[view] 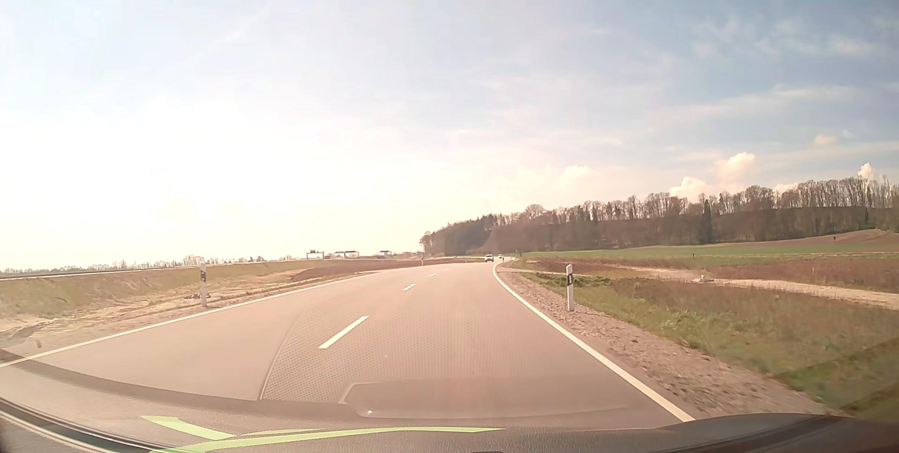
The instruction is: Follow the waypoints while adhering to traffic rules and regulations
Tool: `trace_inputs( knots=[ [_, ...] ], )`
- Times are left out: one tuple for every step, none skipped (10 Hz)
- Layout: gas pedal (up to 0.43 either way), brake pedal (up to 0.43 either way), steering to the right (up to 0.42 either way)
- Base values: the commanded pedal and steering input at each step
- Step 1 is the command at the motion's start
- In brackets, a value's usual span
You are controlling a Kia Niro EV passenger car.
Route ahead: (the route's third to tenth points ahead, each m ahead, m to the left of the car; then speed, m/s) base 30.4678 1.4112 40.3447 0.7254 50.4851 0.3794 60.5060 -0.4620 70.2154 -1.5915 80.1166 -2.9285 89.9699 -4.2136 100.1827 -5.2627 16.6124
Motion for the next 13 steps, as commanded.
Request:
trace_inputs(
  knots=[
    [0.118, 0.000, 0.005],
    [0.118, 0.000, 0.005],
    [0.118, 0.000, 0.004],
    [0.118, 0.000, 0.004],
    [0.118, 0.000, 0.005],
    [0.118, 0.000, 0.005],
    [0.118, 0.000, 0.005],
    [0.118, 0.000, 0.005],
    [0.118, 0.000, 0.005],
    [0.118, 0.000, 0.005],
    [0.118, 0.000, 0.005],
    [0.118, 0.000, 0.005],
    [0.118, 0.000, 0.005]
  ],
)
